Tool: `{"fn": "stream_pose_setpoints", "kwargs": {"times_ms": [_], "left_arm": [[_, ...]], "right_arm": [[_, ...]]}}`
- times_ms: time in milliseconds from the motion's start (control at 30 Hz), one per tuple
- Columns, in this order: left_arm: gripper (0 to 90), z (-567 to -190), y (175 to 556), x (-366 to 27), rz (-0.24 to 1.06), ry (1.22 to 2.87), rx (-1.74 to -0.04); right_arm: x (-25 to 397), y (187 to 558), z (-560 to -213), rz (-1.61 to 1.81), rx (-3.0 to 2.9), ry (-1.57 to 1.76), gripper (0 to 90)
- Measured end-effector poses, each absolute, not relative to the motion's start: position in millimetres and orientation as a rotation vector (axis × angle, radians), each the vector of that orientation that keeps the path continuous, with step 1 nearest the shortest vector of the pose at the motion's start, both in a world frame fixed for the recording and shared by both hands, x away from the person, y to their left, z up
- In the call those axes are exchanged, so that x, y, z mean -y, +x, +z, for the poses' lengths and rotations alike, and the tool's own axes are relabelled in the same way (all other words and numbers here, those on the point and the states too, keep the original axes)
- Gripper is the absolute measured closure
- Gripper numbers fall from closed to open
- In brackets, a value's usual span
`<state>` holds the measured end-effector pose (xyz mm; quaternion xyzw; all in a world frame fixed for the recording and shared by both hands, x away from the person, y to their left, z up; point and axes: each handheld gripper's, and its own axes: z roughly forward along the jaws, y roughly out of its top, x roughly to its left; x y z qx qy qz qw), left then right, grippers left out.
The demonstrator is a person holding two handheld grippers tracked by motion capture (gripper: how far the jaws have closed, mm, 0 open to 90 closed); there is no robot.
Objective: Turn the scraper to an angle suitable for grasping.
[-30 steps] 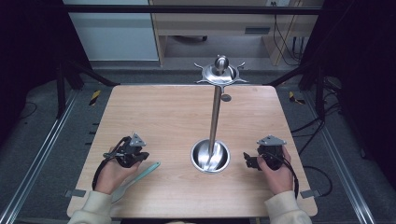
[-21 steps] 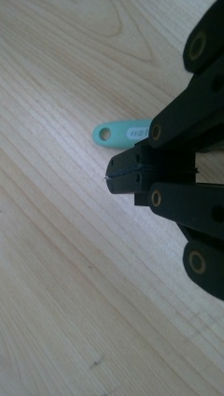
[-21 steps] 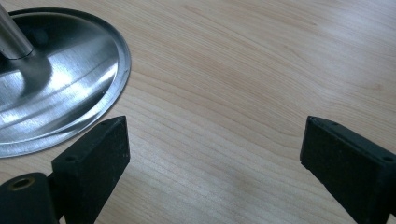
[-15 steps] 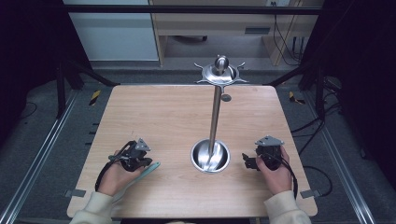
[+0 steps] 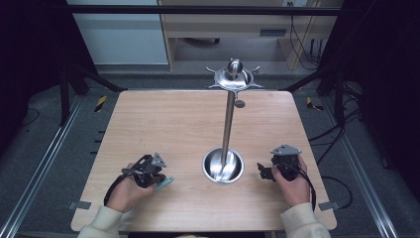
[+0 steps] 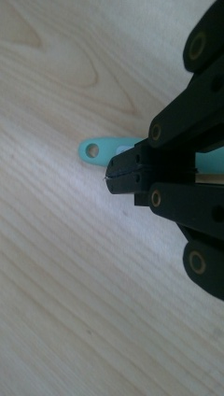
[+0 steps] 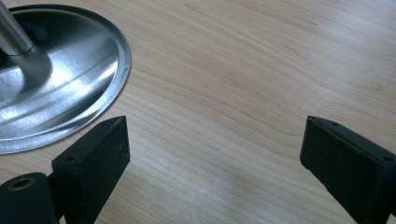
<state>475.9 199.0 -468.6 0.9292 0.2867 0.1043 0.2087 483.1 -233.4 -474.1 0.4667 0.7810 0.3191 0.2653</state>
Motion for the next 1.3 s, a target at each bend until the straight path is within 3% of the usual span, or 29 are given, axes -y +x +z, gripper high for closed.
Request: {"fn": "stream_pose_setpoints", "kwargs": {"times_ms": [300,467,700,800,1300], "left_arm": [[89.9,-441.8,469.8,-190.4,0.296,2.587,-0.762],[87.1,-435.1,469.7,-182.4,0.313,2.666,-0.759],[69.3,-439.3,484.1,-173.3,0.286,2.775,-0.792],[66.9,-448.1,485.0,-172.0,0.227,2.777,-0.794],[62.0,-451.6,484.1,-173.0,0.167,2.804,-0.781]], "right_arm": [[234.1,482.9,-473.6,0.864,-2.110,1.258,8.6],[233.9,482.9,-474.1,0.858,-2.110,1.258,8.6],[233.9,483.2,-475.1,0.851,-2.115,1.254,8.5],[233.2,482.6,-474.5,0.852,-2.113,1.254,8.4],[232.6,482.6,-472.9,0.857,-2.120,1.235,8.4]]}}
